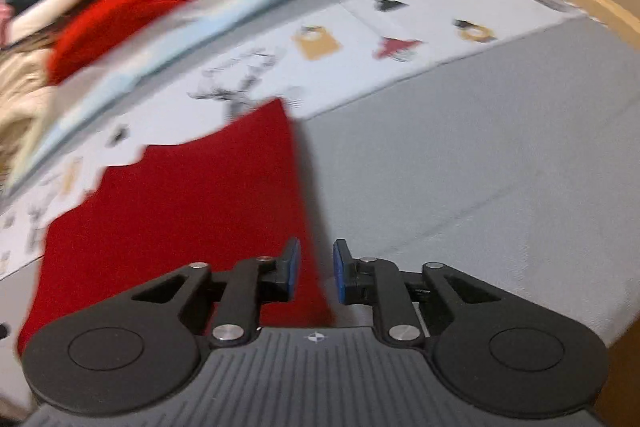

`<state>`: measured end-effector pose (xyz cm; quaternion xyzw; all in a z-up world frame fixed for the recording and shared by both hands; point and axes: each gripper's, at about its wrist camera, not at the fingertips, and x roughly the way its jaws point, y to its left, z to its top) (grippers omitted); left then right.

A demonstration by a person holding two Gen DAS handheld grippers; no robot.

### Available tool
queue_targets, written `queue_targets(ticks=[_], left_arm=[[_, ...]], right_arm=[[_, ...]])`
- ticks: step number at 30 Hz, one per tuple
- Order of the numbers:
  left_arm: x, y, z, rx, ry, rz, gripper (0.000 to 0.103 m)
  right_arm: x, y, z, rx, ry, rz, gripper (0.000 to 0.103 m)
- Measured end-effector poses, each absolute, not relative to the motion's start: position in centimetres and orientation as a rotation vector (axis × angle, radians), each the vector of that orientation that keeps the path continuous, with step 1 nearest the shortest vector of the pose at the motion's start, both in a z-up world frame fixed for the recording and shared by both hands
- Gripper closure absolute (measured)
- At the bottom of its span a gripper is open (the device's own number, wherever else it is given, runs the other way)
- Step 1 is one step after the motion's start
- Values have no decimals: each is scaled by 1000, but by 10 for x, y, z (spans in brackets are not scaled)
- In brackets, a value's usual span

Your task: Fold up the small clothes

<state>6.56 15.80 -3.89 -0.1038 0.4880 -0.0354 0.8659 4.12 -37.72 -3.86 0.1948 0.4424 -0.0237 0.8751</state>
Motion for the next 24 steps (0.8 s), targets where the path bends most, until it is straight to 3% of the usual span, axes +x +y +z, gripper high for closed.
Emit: queue_targets(ticks=[5, 8, 15, 20, 24], left_arm=[[81, 145, -76, -132, 1217, -47, 85], [83, 144, -76, -132, 1203, -43, 85], [78, 151, -63, -170, 1148, -33, 85], [84, 152, -76, -117, 1198, 19, 84], [83, 160, -65, -185, 1144, 24, 84]], right_arm=[[50, -353, -65, 303, 1095, 31, 71], [55, -345, -81, 212, 1192, -18, 66], [50, -342, -64, 236, 1090, -17, 66], [54, -343, -84, 173, 1185, -56, 63], [54, -340, -67, 169, 1097, -49, 62]])
